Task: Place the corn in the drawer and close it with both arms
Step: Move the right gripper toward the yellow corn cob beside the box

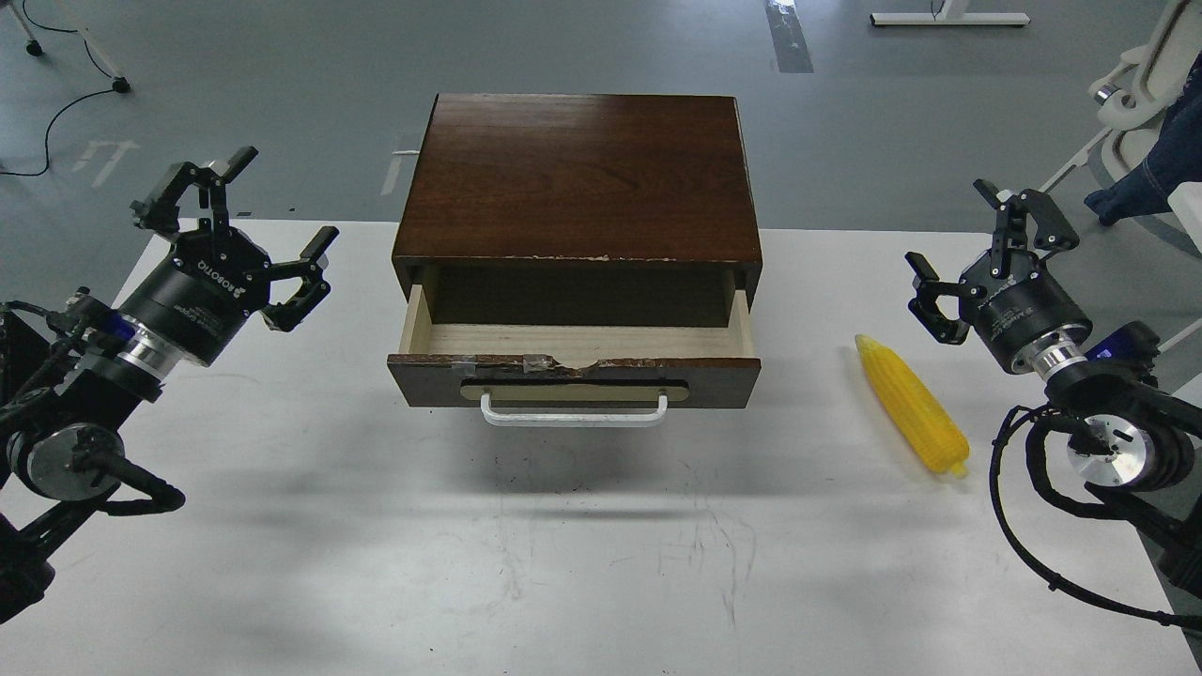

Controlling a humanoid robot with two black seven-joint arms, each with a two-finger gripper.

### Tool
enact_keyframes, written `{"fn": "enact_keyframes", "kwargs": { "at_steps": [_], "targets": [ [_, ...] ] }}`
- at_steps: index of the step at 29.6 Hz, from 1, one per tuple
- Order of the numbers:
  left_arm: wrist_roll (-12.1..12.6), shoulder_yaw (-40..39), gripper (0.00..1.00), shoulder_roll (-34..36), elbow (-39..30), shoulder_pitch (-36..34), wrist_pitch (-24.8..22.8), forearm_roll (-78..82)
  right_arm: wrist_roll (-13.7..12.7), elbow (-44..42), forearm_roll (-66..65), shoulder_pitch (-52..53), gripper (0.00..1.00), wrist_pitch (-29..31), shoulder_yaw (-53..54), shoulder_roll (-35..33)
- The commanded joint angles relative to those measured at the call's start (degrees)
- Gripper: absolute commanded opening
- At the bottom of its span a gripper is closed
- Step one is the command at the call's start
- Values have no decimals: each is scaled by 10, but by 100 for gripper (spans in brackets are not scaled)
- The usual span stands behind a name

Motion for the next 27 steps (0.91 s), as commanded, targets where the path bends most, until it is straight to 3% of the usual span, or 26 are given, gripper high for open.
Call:
{"fn": "enact_keyframes", "kwargs": {
  "at_steps": [1, 6, 10, 17, 21, 27],
  "targets": [
    [0, 0, 100, 0, 0, -1, 0, 0, 0, -6, -2, -1, 100, 2, -1, 1],
    [0, 0, 100, 0, 0, -1, 0, 0, 0, 0, -2, -7, 100, 7, 0, -6],
    [0, -1, 100, -6, 0, -2, 0, 0, 0, -10, -2, -23, 100, 60, 4, -13],
    [0, -4, 100, -5, -1, -2, 0, 0, 0, -33, -4, -24, 100, 103, -4, -17],
    [0, -4, 100, -5, -2, -2, 0, 0, 0, -29, -17, -20, 100, 101, -6, -33],
    [0, -4, 100, -5, -2, -4, 0, -1, 0, -27, -196, 22, 100, 83, -7, -113]
  ]
}}
